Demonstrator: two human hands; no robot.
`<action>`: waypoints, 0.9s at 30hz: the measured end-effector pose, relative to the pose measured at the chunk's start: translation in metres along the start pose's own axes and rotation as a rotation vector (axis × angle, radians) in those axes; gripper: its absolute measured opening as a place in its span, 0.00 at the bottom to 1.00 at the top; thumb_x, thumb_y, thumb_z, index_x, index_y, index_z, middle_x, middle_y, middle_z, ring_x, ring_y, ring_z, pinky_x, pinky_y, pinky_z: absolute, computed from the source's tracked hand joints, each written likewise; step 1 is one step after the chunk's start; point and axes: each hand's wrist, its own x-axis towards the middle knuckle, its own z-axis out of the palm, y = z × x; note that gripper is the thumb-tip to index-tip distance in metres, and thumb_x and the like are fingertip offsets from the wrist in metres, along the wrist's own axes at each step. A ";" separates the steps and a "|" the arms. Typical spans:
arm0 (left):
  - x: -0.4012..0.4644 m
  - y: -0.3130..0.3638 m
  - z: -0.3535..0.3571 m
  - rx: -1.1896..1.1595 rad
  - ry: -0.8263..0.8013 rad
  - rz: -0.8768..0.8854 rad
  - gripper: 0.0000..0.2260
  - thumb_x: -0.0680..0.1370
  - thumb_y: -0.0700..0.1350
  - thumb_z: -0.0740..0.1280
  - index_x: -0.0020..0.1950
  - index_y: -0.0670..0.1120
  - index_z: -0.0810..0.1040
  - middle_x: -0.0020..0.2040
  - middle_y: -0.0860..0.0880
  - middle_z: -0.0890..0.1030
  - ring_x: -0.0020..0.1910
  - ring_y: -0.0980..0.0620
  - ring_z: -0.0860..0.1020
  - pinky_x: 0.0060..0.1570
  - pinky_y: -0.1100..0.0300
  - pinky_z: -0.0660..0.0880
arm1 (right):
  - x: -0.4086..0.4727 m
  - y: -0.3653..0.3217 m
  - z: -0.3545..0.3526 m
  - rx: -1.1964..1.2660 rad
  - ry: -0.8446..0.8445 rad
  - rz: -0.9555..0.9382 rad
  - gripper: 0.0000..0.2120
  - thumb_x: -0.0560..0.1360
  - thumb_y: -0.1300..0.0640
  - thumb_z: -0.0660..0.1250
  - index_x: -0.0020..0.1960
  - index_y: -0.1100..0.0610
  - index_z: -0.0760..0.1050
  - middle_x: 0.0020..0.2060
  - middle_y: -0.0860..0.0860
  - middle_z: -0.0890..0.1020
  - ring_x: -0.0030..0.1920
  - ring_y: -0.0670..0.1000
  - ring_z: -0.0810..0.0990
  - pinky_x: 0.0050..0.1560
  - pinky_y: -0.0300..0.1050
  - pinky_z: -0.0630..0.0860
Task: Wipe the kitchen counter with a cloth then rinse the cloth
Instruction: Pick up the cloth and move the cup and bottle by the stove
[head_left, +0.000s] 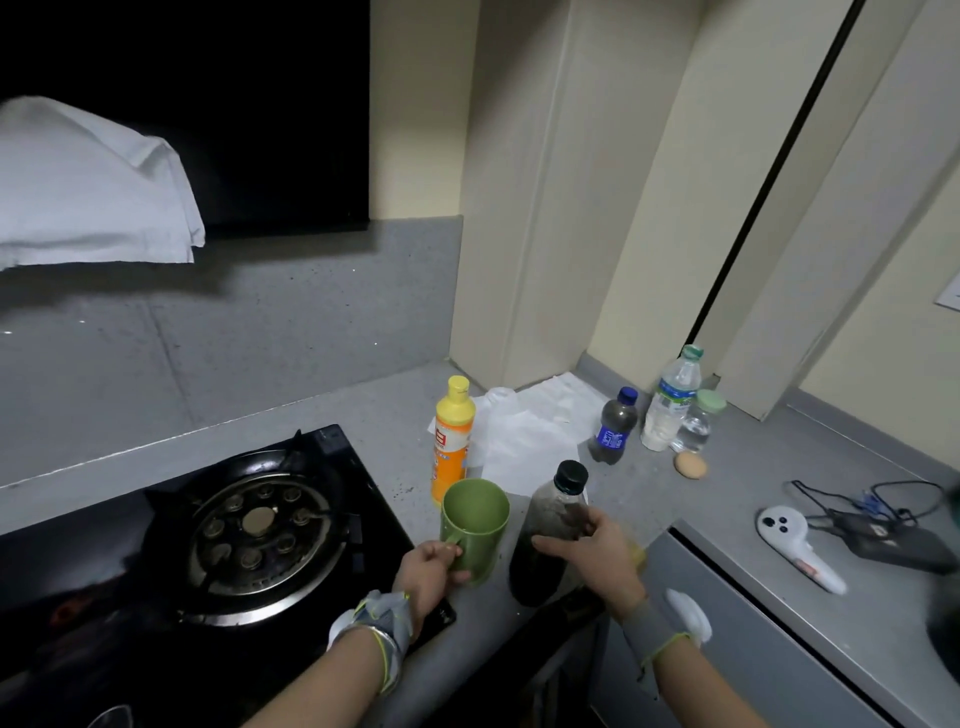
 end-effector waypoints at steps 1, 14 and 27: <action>0.001 -0.001 -0.002 0.011 0.002 -0.001 0.13 0.81 0.36 0.57 0.38 0.41 0.72 0.37 0.45 0.75 0.19 0.60 0.77 0.20 0.73 0.68 | -0.001 0.000 0.001 -0.007 -0.004 0.004 0.20 0.59 0.72 0.78 0.43 0.55 0.74 0.36 0.44 0.80 0.34 0.37 0.78 0.32 0.25 0.72; -0.034 -0.002 -0.052 0.080 -0.017 -0.025 0.11 0.83 0.39 0.52 0.60 0.38 0.72 0.49 0.47 0.76 0.26 0.61 0.78 0.26 0.69 0.67 | -0.023 -0.012 0.018 -0.144 0.107 0.067 0.31 0.62 0.69 0.77 0.62 0.67 0.70 0.48 0.55 0.78 0.49 0.52 0.77 0.50 0.37 0.71; -0.145 -0.014 -0.164 -0.046 -0.016 0.031 0.14 0.83 0.41 0.52 0.61 0.41 0.75 0.58 0.44 0.80 0.40 0.60 0.77 0.37 0.69 0.66 | -0.127 -0.050 0.085 -0.114 0.401 0.107 0.21 0.70 0.63 0.71 0.62 0.67 0.73 0.58 0.61 0.79 0.61 0.60 0.75 0.61 0.47 0.68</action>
